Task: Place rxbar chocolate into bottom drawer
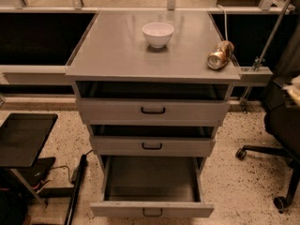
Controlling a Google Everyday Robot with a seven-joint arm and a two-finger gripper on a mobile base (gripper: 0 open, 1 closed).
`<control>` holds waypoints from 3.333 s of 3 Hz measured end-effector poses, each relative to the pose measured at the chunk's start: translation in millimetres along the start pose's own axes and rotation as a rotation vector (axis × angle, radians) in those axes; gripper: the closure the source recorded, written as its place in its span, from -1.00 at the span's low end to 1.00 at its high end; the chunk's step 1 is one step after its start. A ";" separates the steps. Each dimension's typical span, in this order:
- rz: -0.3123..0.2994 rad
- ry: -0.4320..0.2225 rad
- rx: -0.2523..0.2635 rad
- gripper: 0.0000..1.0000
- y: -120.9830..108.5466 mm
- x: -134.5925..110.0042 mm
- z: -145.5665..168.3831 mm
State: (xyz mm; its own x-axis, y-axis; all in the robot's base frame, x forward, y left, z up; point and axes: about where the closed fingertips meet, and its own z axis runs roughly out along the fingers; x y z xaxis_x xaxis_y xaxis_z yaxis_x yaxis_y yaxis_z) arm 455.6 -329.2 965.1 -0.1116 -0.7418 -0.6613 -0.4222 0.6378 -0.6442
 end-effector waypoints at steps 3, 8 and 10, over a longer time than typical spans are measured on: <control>0.241 -0.299 -0.422 1.00 161.7 -86.1 60.9; 0.396 -0.318 -0.662 1.00 340.4 -30.2 188.9; 0.301 -0.187 -0.597 1.00 359.4 -20.1 238.7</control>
Offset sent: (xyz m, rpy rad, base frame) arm -0.0056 0.2479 -0.1010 0.5127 0.2223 0.4993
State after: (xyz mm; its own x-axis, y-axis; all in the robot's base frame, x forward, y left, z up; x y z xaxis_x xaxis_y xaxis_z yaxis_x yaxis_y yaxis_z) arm 520.8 -35.6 655.2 -0.1669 -0.4683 -0.8677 -0.8260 0.5470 -0.1363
